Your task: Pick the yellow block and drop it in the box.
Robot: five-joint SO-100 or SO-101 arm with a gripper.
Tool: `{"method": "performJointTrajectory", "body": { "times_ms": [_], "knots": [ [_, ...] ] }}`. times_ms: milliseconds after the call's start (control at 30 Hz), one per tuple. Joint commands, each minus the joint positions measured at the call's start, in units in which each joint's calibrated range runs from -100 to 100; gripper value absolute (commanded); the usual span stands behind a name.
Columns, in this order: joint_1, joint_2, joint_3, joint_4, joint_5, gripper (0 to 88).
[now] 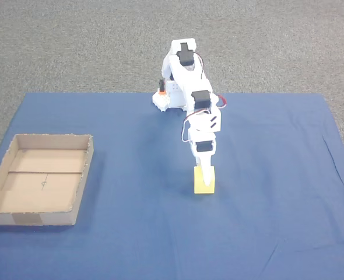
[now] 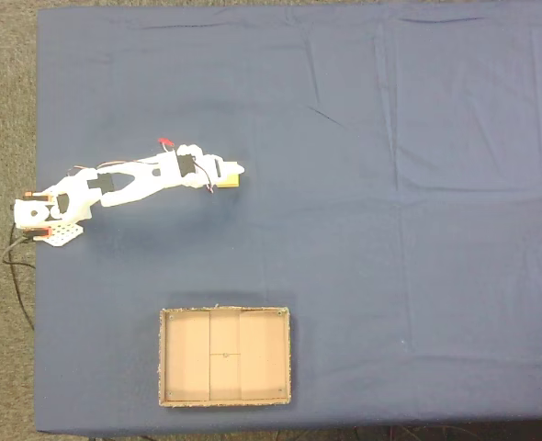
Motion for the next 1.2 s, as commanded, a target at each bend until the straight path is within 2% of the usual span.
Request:
{"method": "performJointTrajectory", "body": {
  "times_ms": [0,167,300,367,467,633,733,833,900,1033,1167],
  "knots": [
    [0.90,0.75,-2.74,-1.28,0.00,35.4],
    [1.53,1.34,-3.01,-1.94,0.29,25.7],
    [1.29,0.16,-1.47,-2.93,0.49,23.0],
    [1.76,-4.48,1.69,-4.34,0.83,22.6],
    [4.36,-21.03,9.66,-9.63,2.10,22.1],
    [15.92,-53.28,15.72,-11.61,5.37,22.4],
    [32.04,-61.80,17.62,-13.27,6.94,21.8],
    [47.77,-55.56,17.08,-21.78,9.18,21.8],
    [53.12,-45.60,12.19,-25.01,10.45,22.0],
    [55.24,-21.11,-4.28,-24.76,12.16,21.4],
    [52.49,-1.53,-20.57,-15.83,14.75,21.2]
  ]
}}
